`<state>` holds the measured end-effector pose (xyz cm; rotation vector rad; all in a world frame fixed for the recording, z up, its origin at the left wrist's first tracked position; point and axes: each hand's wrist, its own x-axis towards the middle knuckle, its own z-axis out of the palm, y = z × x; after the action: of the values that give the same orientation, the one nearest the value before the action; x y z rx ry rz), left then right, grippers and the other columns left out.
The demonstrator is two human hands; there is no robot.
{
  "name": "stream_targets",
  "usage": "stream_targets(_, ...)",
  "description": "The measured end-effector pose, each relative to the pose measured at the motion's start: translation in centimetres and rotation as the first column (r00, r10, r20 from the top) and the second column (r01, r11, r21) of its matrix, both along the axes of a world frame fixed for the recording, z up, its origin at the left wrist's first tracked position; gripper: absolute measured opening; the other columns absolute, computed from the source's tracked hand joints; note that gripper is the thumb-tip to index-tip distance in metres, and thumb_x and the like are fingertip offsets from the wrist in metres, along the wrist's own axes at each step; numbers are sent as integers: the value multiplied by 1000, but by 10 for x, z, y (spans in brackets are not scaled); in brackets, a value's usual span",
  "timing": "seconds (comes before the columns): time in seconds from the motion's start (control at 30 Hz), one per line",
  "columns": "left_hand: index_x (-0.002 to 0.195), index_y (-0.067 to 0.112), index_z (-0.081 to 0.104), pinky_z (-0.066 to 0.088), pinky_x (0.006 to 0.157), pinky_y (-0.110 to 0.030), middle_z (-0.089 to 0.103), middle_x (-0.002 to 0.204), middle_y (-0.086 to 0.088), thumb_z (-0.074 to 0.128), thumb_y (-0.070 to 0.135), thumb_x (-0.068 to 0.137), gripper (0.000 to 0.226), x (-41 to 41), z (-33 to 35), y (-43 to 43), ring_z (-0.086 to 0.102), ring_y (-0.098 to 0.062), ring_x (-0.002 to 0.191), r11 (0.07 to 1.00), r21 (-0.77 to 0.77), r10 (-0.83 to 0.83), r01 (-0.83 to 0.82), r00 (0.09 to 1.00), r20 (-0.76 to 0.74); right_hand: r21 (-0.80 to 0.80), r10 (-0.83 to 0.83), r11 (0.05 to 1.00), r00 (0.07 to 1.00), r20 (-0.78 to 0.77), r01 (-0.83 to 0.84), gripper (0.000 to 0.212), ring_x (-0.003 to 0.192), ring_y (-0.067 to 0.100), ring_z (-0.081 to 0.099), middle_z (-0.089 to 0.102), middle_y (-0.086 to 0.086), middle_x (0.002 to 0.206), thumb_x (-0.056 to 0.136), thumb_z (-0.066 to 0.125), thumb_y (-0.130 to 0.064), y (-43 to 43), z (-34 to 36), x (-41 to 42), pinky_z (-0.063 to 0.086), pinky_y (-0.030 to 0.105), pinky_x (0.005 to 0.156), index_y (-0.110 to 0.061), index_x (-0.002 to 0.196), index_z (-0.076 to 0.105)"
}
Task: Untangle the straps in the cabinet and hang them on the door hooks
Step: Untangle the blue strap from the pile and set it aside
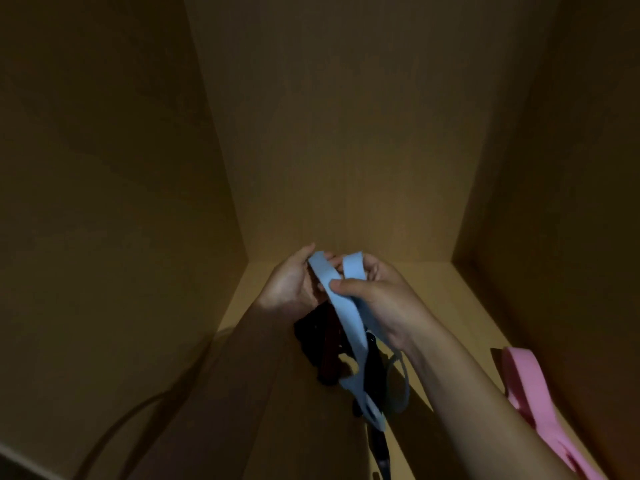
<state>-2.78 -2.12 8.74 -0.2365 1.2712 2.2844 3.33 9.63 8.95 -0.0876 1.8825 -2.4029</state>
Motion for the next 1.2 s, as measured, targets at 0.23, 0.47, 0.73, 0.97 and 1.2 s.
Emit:
stream_targets(0.23,103,1,57,53,64,-32,64,87,-12,32,10,97,27,7,-16,3,64,-19,73,995,85,45,-50,997,58,61,-192,980,978,80,187,27,76,16,65,69,2,75,91,53,-33,4,-14,10,53,33,75,-13,81,68)
stream_targets(0.47,69,11,60,26,35,-14,54,46,4,38,36,92,41,16,-35,13,42,-7,33,970,-206,-133,132,991,8,-92,-326,943,944,-58,320,20,52,16,58,60,8,62,91,51,-12,12,-10,17,47,22,52,-6,75,61)
stream_targets(0.73,87,12,66,44,49,-18,62,61,1,33,51,94,51,29,-39,28,56,-7,49,979,-123,-179,164,976,-124,-6,-149,988,976,157,151,28,58,19,59,65,8,64,88,51,-8,7,-35,33,45,25,55,-9,66,68)
stream_targets(0.97,124,7,55,51,78,-32,70,92,-8,40,26,98,36,32,-42,21,66,-19,82,985,-120,-144,125,974,-172,69,-221,975,939,265,210,29,69,27,61,64,22,70,87,54,-27,13,-43,35,47,32,65,-2,82,69)
stream_targets(1.2,118,6,61,44,93,-50,71,97,-16,44,24,95,34,41,-52,13,64,-34,91,960,-237,-223,152,925,-308,21,-333,941,917,221,337,25,45,16,56,57,6,57,91,53,-26,25,-22,18,49,23,47,-3,87,62)
